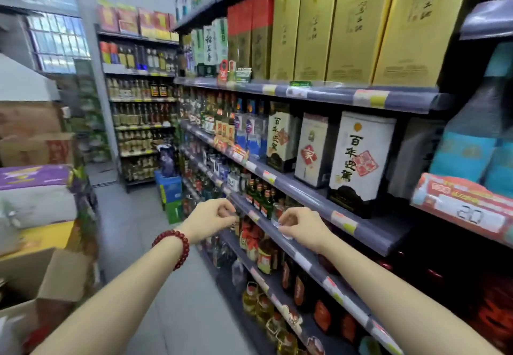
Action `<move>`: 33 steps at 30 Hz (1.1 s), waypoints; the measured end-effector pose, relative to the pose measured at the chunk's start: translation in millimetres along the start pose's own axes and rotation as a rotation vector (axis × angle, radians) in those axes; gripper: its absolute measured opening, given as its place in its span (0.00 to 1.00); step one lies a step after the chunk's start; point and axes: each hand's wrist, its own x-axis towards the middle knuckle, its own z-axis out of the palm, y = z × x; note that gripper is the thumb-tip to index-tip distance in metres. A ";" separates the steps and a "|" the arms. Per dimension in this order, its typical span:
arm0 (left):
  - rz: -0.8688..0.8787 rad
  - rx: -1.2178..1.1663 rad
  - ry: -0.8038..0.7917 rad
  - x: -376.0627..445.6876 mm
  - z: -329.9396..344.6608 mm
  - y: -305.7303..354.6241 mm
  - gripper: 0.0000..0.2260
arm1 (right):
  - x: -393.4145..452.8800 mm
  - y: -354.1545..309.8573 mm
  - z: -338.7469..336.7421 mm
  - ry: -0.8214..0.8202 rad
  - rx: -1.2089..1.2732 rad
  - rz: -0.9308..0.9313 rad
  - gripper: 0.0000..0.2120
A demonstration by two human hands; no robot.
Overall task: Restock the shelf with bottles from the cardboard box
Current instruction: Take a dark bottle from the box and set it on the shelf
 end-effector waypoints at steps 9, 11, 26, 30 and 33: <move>-0.305 0.108 0.162 19.8 -39.5 -88.4 0.08 | 137.8 -37.7 84.3 -0.260 0.009 -0.240 0.08; -0.391 0.125 0.201 19.0 -50.4 -100.7 0.07 | 165.0 -49.7 100.3 -0.330 0.014 -0.277 0.09; -0.740 0.135 0.416 -10.0 -123.8 -228.7 0.07 | 278.2 -162.5 252.0 -0.590 0.023 -0.526 0.08; -0.769 0.117 0.488 -13.8 -150.7 -277.8 0.08 | 308.9 -214.0 295.5 -0.655 0.011 -0.575 0.07; -0.805 0.092 0.507 -22.1 -171.6 -316.0 0.08 | 325.0 -251.7 329.3 -0.687 -0.012 -0.617 0.06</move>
